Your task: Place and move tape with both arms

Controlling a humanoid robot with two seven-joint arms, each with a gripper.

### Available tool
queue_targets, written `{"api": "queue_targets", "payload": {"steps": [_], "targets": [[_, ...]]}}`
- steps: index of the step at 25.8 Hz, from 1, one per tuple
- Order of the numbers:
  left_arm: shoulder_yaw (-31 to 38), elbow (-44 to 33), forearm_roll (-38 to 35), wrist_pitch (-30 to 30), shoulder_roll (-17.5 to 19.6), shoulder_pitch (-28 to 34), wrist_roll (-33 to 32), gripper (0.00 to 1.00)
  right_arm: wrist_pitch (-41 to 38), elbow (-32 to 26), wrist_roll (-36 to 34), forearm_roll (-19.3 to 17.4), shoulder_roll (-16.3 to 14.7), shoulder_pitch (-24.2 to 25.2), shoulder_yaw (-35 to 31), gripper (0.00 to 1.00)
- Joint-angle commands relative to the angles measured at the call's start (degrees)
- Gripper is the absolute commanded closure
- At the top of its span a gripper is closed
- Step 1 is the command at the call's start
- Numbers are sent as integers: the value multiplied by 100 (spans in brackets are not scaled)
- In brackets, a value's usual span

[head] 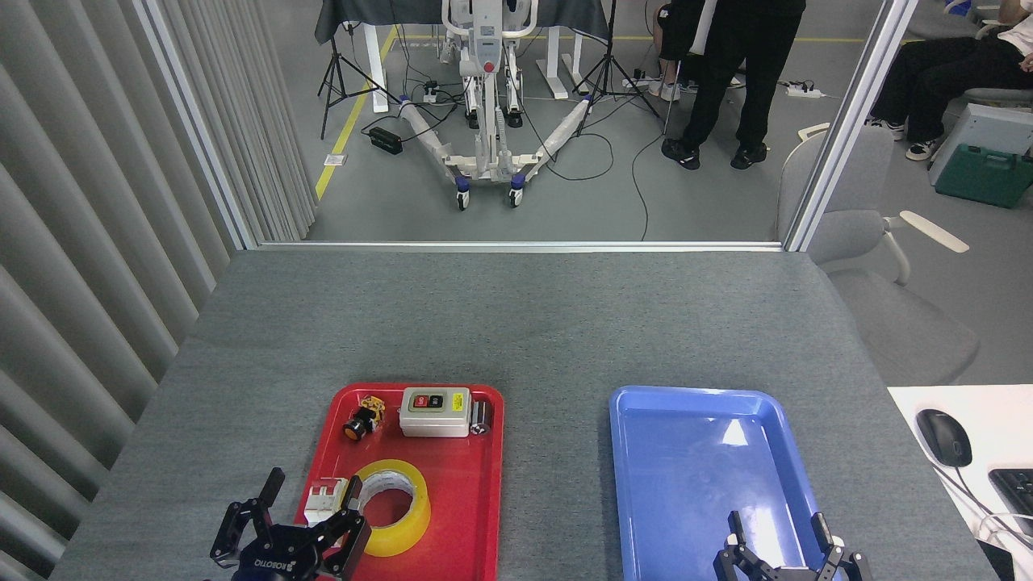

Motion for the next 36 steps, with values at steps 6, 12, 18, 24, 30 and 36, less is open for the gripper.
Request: {"api": "queue_targets", "payload": {"steps": [6,12,18,24,30,36], "targets": [[263,-11,31,-166,-33,47,-267,0,1,0,0,0,-6,6,4,0],[298,-11,31,-210,-33,47,-373,0,1,0,0,0,-6,-12,4,0],[289,-11,31,-228,-68,38,-338,0,-17,0,0,-9,-6,6,4,0],[298,-11,31,-237,-77,29,-346,0,-17,0,-9,0,-6,15,13,0],[289,-11,31,-237,-68,29,-355,0,-17,0,-9,-9,-6,15,13,0],[280,-11,31,-228,-68,20,-373,0,-17,0,-9,-9,-6,15,13,0]]}}
